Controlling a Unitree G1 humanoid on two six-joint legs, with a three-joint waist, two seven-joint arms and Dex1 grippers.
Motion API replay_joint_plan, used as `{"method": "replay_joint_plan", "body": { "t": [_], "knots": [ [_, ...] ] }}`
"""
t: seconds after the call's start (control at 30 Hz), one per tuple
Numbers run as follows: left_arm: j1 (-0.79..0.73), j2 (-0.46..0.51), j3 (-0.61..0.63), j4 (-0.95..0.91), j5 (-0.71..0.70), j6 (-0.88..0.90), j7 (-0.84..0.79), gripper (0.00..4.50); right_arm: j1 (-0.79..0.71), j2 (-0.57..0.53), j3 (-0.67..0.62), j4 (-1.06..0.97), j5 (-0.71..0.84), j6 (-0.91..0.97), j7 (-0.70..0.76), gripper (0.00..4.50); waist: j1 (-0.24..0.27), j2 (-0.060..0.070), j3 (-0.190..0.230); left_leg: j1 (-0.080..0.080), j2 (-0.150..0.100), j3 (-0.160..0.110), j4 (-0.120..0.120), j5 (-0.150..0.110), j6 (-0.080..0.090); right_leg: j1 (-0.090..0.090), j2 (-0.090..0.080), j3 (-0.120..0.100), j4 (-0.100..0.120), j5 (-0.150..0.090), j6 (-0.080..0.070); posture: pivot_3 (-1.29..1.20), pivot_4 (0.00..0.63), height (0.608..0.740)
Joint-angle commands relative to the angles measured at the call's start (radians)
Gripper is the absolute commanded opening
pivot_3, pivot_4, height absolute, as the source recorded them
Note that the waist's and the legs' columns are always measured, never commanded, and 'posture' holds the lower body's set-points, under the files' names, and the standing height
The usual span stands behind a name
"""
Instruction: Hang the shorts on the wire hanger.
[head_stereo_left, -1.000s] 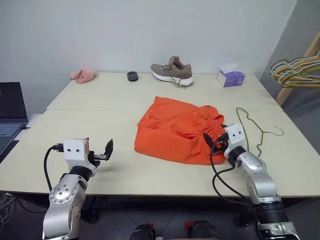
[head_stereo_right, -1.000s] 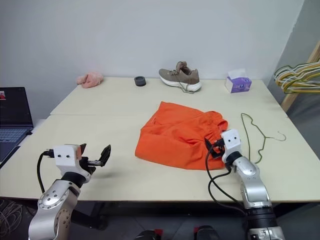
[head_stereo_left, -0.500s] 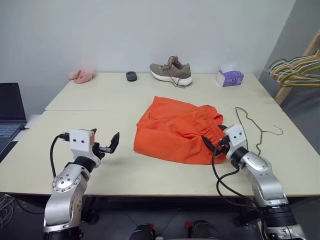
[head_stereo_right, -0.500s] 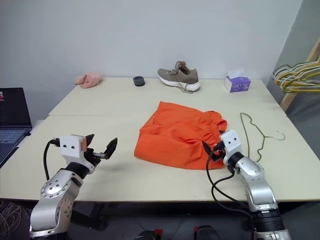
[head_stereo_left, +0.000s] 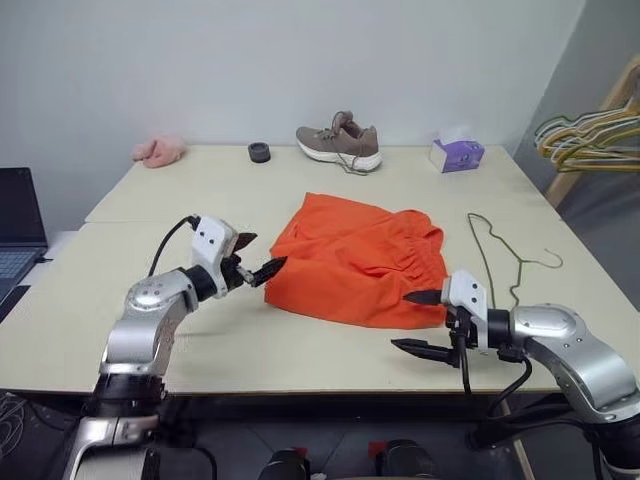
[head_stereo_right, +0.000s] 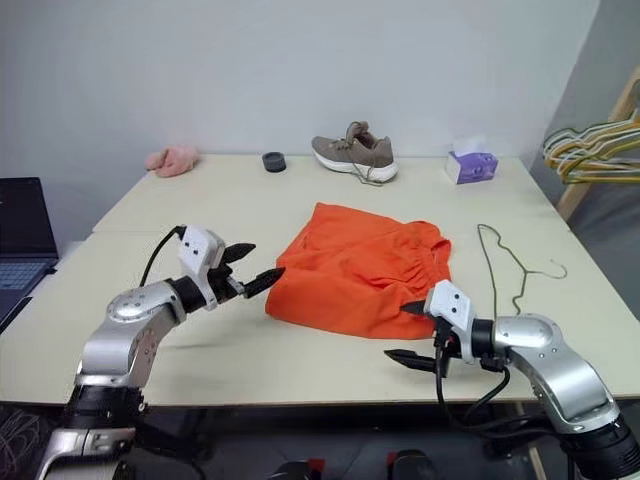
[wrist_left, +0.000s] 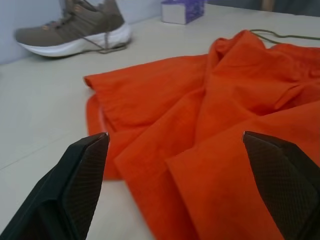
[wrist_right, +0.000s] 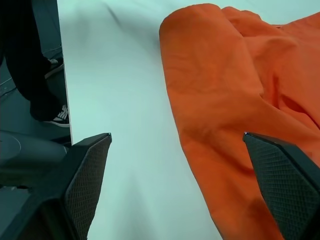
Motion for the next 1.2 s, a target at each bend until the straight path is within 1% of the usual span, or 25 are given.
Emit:
{"method": "replay_joint_plan", "body": {
  "t": [0.03, 0.13, 0.2, 0.33, 0.5, 0.63, 0.77, 0.9, 1.0, 1.07, 1.17, 1.2],
  "knots": [
    [-0.121, 0.0, -0.041, 0.155, -0.004, 0.026, -0.106, 4.5, -0.035, -0.001, -0.021, -0.06, 0.027, 0.016, -0.01, 4.48, -0.009, 0.0, 0.0, 0.0, 0.0, 0.0, 0.0, 0.0, 0.0, 0.0, 0.0, 0.0, 0.0, 0.0, 0.0, -0.22, 0.0, 0.74],
    [-0.201, -0.013, -0.068, 0.286, 0.008, 0.047, -0.166, 4.5, -0.038, -0.012, -0.033, -0.093, 0.041, 0.04, -0.014, 4.48, -0.024, 0.0, 0.0, -0.001, 0.0, 0.0, 0.0, 0.0, 0.0, 0.0, 0.0, 0.0, -0.001, -0.002, 0.003, -0.23, 0.0, 0.74],
    [-0.234, -0.017, -0.087, 0.352, 0.026, 0.041, -0.194, 4.5, -0.039, -0.021, -0.04, -0.109, 0.05, 0.051, -0.014, 4.48, -0.037, -0.001, 0.0, -0.002, -0.001, -0.001, 0.0, -0.001, -0.001, 0.0, -0.001, 0.0, -0.001, -0.002, 0.004, -0.25, 0.0, 0.74],
    [-0.273, -0.02, -0.151, 0.459, 0.066, 0.038, -0.3, 4.5, -0.052, -0.043, -0.063, -0.146, 0.083, 0.084, -0.012, 4.48, -0.059, -0.001, 0.0, -0.003, -0.001, -0.001, 0.0, -0.001, -0.002, 0.0, -0.002, 0.001, -0.002, -0.003, 0.004, -0.26, 0.0, 0.74],
    [-0.291, -0.015, -0.204, 0.556, 0.15, -0.068, -0.338, 4.5, -0.066, -0.061, -0.081, -0.153, 0.1, 0.1, -0.011, 4.48, -0.089, -0.001, 0.0, -0.003, -0.001, -0.002, 0.0, -0.001, -0.002, 0.0, -0.002, 0.0, -0.002, -0.003, 0.004, -0.27, 0.0, 0.74],
    [-0.277, 0.002, -0.213, 0.551, 0.172, -0.107, -0.394, 3.65, -0.077, -0.068, -0.095, -0.133, 0.104, 0.101, -0.011, 4.5, -0.095, -0.001, 0.0, -0.003, -0.001, -0.001, 0.0, -0.001, -0.002, 0.0, -0.002, 0.0, -0.002, -0.003, 0.005, -0.27, 0.0, 0.74],
    [-0.232, 0.037, -0.214, 0.478, 0.174, -0.113, -0.457, 2.39, -0.093, -0.079, -0.089, -0.1, 0.081, 0.082, -0.001, 4.5, -0.098, -0.001, 0.0, -0.003, -0.001, -0.001, 0.0, -0.001, -0.002, -0.001, -0.002, 0.001, -0.001, -0.003, 0.005, -0.26, 0.0, 0.74],
    [-0.135, 0.106, -0.194, 0.26, 0.125, -0.046, -0.527, 1.07, -0.141, -0.107, -0.029, -0.014, -0.007, 0.024, 0.02, 4.5, -0.108, -0.001, 0.0, -0.003, 0.0, -0.001, 0.0, -0.001, -0.002, -0.001, -0.002, 0.002, -0.001, -0.003, 0.005, -0.26, 0.0, 0.74],
    [-0.044, 0.166, -0.157, 0.068, 0.063, 0.041, -0.546, 0.11, -0.198, -0.125, 0.042, 0.078, -0.109, -0.078, 0.05, 4.5, -0.115, -0.001, 0.0, -0.003, 0.0, -0.001, 0.0, -0.001, -0.002, -0.001, -0.003, 0.002, -0.001, -0.003, 0.004, -0.25, 0.0, 0.74],
    [0.039, 0.218, -0.12, -0.084, 0.007, 0.106, -0.551, 0.05, -0.246, -0.136, 0.118, 0.148, -0.192, -0.192, 0.113, 4.5, -0.119, 0.0, 0.0, -0.003, 0.0, -0.001, 0.0, -0.001, -0.002, -0.002, -0.003, 0.002, 0.0, -0.003, 0.004, -0.24, 0.0, 0.74],
    [0.127, 0.271, -0.091, -0.214, -0.037, 0.155, -0.542, 0.05, -0.287, -0.138, 0.194, 0.221, -0.27, -0.313, 0.179, 4.5, -0.119, 0.001, 0.0, -0.003, 0.001, -0.001, 0.0, -0.001, -0.002, -0.004, -0.003, 0.003, 0.002, -0.004, 0.004, -0.24, 0.0, 0.74],
    [0.165, 0.291, -0.079, -0.253, -0.043, 0.16, -0.533, 0.05, -0.306, -0.137, 0.231, 0.267, -0.319, -0.375, 0.198, 4.5, -0.118, 0.001, 0.0, -0.003, 0.001, -0.001, 0.0, -0.001, -0.002, -0.004, -0.003, 0.003, 0.003, -0.004, 0.003, -0.22, 0.0, 0.74]
  ]
}}
